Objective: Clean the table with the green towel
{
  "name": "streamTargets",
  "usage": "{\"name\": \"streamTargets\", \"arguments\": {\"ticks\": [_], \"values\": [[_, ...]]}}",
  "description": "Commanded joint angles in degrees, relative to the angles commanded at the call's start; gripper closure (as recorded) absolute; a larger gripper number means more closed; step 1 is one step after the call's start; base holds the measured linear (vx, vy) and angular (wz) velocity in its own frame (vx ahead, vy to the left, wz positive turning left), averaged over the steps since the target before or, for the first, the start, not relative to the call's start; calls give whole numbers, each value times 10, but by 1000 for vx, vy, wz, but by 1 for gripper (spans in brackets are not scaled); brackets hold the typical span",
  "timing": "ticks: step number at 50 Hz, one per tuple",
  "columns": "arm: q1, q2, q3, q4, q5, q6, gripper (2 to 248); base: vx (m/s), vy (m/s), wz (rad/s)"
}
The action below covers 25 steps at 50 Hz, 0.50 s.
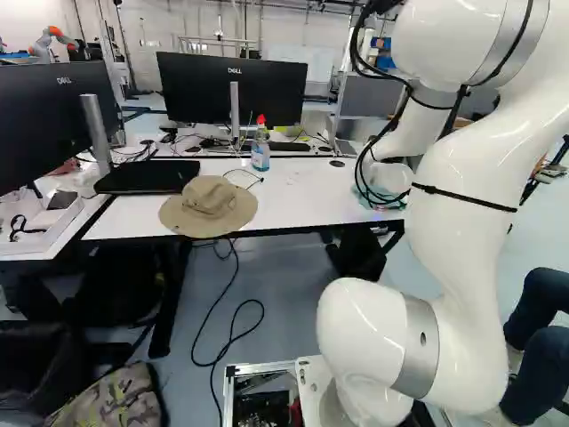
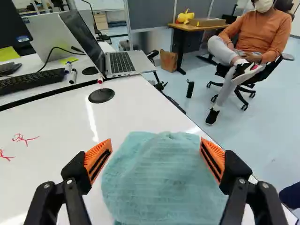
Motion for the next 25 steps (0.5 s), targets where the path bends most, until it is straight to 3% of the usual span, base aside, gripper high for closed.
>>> {"name": "streamTargets", "arguments": {"ticks": [25], "values": [[0, 0, -1, 0, -67, 0, 3, 0, 0, 0]]}}
